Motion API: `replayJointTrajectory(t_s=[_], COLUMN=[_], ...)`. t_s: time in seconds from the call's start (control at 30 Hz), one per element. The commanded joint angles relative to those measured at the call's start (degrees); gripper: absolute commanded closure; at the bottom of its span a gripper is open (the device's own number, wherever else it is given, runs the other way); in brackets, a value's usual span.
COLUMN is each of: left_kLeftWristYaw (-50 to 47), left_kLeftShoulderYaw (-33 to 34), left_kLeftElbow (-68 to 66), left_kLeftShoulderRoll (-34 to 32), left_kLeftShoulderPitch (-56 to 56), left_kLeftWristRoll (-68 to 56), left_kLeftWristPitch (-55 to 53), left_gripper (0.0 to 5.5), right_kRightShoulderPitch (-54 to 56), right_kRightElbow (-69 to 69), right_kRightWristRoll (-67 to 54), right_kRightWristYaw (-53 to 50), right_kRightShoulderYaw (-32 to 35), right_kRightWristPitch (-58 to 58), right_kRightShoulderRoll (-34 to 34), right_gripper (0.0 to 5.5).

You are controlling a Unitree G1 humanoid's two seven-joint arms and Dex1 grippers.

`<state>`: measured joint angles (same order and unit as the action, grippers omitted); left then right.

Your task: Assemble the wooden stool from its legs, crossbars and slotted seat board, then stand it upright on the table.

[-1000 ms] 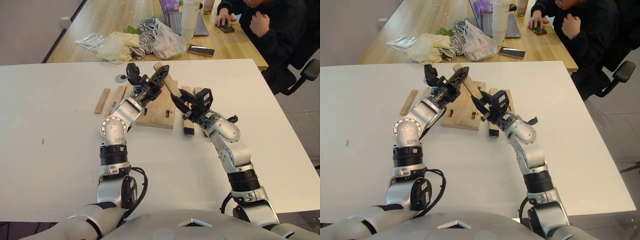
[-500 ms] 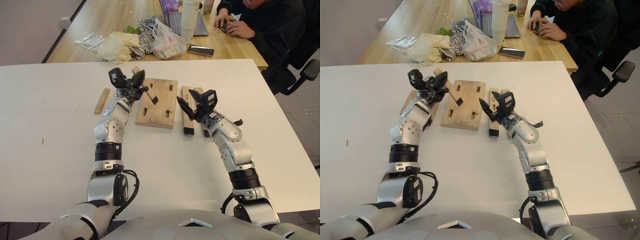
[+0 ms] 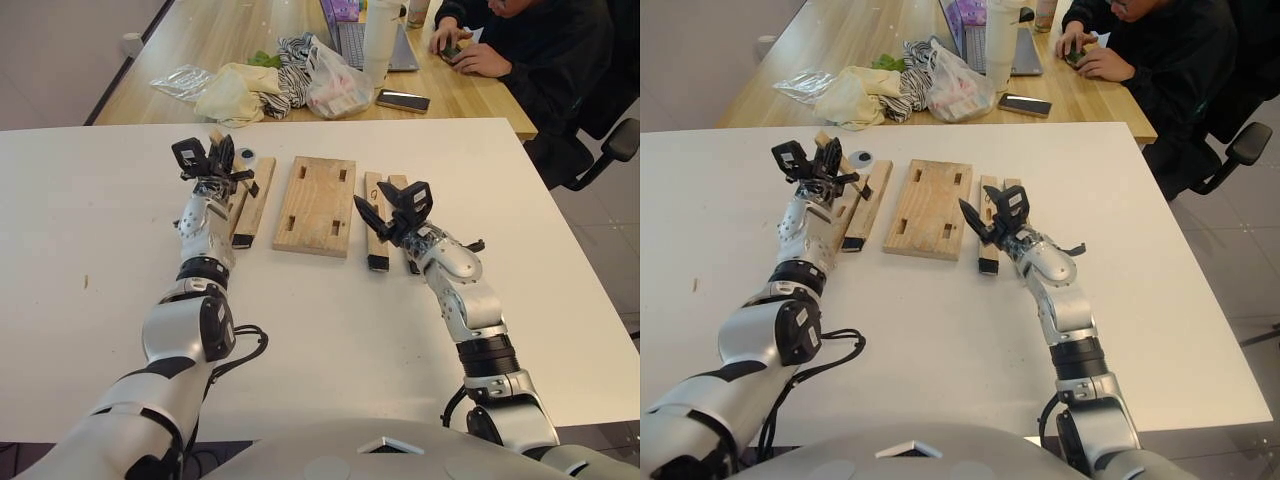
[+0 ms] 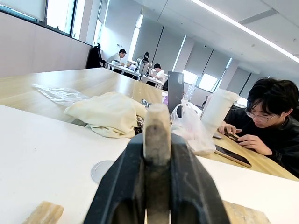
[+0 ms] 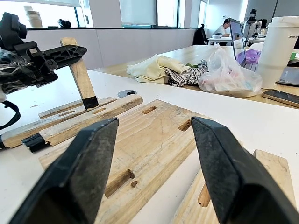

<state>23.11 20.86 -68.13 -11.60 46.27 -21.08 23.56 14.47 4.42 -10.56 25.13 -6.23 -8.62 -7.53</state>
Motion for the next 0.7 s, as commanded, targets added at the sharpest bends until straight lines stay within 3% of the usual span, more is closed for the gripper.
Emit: replayJointTrajectory(t_s=[0.03, 0.43, 0.7], left_kLeftWristYaw=[0.48, -4.76, -1.13], left_kLeftShoulderYaw=[0.30, -1.37, -0.43], left_kLeftElbow=[-2.91, -6.96, -2.48], left_kLeftShoulderRoll=[-0.90, -1.96, -1.62], left_kLeftShoulderPitch=[1.99, -1.43, -7.60], left_kLeftWristRoll=[1.60, 8.35, 6.54], left_kLeftWristPitch=[2.01, 0.87, 2.59], left_gripper=[5.13, 5.13, 5.13], right_kRightShoulderPitch=[1.29, 0.71, -0.33], right_kRightElbow=[0.52, 0.42, -0.02], right_kRightWristRoll=[0.61, 0.85, 1.44], right_kRightWristYaw=[0.71, 1.06, 0.18], right_kRightShoulderYaw=[-0.16, -0.48, -0.41], right_kRightWristPitch=[0.32, 0.07, 0.30], right_kRightShoulderRoll=[-0.55, -0.59, 0.11], right_gripper=[2.66, 2.66, 2.66])
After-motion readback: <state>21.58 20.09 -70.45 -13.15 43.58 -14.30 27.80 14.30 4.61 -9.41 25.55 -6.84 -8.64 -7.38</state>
